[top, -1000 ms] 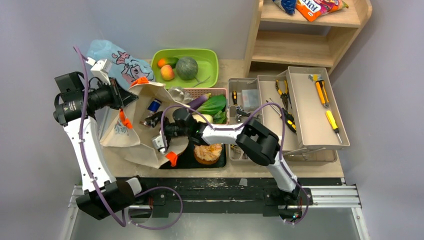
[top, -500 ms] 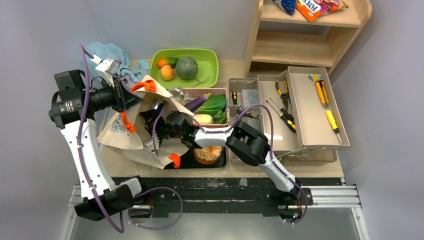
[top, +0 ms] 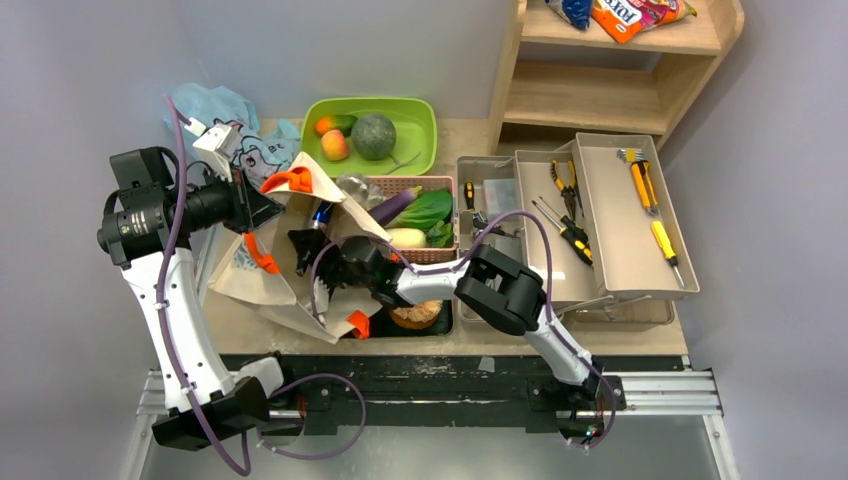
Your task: Untie the knot of the grocery bags and take out the mixed food
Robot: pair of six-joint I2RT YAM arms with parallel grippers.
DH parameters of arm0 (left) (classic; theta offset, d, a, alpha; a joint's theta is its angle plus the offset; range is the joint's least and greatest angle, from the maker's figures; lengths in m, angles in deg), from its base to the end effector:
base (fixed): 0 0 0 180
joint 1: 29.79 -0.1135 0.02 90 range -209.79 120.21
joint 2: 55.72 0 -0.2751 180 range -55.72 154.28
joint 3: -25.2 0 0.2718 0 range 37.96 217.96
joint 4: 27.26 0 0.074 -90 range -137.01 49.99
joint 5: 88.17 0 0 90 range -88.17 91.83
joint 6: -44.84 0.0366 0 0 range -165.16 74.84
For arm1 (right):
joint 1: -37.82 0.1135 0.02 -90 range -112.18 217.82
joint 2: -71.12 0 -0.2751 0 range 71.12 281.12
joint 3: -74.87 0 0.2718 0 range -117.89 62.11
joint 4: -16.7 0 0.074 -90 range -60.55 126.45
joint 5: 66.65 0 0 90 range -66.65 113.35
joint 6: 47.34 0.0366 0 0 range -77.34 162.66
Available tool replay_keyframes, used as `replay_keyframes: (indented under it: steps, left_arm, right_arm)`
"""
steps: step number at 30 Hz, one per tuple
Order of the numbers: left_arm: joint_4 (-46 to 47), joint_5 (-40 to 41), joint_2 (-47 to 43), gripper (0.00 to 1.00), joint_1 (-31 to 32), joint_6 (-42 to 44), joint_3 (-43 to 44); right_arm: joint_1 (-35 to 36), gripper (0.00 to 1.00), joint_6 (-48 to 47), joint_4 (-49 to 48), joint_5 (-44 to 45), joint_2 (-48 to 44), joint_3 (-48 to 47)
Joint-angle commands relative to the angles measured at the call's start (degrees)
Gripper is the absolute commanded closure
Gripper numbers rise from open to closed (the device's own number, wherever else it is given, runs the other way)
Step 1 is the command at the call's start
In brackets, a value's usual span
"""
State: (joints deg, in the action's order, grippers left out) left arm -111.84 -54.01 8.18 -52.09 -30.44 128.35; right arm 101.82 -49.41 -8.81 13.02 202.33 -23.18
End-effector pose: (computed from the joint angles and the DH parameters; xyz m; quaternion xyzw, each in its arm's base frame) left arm 0.1743 0.0387 0.4653 0.1235 0.8273 -0.3041 0.4559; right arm 0.2299 0.4863 0.1571 -0.7456 0.0974 -0.0933 0.6525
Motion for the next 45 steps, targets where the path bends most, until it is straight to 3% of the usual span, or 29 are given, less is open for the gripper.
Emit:
replay_keyframes:
  steps: [1, 9, 13, 18, 19, 27, 34, 45]
  left_arm:
    - [6.7, -1.7, -1.7, 1.00, 0.3, -3.4, 1.5]
    - [7.5, 0.3, -1.6, 1.00, 0.3, -3.9, 2.2]
    - [7.5, 0.2, -1.4, 1.00, 0.4, -3.9, 2.7]
    - [7.9, 0.2, -1.0, 1.00, 0.3, -4.4, 2.8]
    - [8.0, 0.0, -0.9, 1.00, 0.3, -4.5, 2.7]
    - [7.3, -3.0, -0.7, 1.00, 0.3, -4.4, 3.6]
    - [6.8, -10.0, -1.0, 1.00, 0.4, -4.5, 3.2]
    - [2.9, -15.2, -0.7, 1.00, 0.9, -3.8, 3.0]
  right_arm:
    - [-0.7, 0.02, -6.8, -0.8, 5.1, -4.9, 4.3]
    - [-0.7, 0.04, -9.0, 1.3, 5.9, -7.9, 5.4]
    - [-1.1, 0.11, -9.5, 13.1, 5.9, -11.1, 4.5]
    - [-4.9, 0.07, -3.8, 31.0, -17.2, -22.1, 4.6]
    - [-5.0, 0.07, -3.8, 33.0, -17.8, -22.4, 3.7]
    - [-5.1, 0.10, -7.2, 32.0, -13.3, -20.2, 3.9]
    - [-4.1, 0.12, -15.5, 20.2, -5.3, -12.1, 3.4]
    - [-2.1, 0.04, -17.8, 6.2, 2.1, 2.6, -8.7]
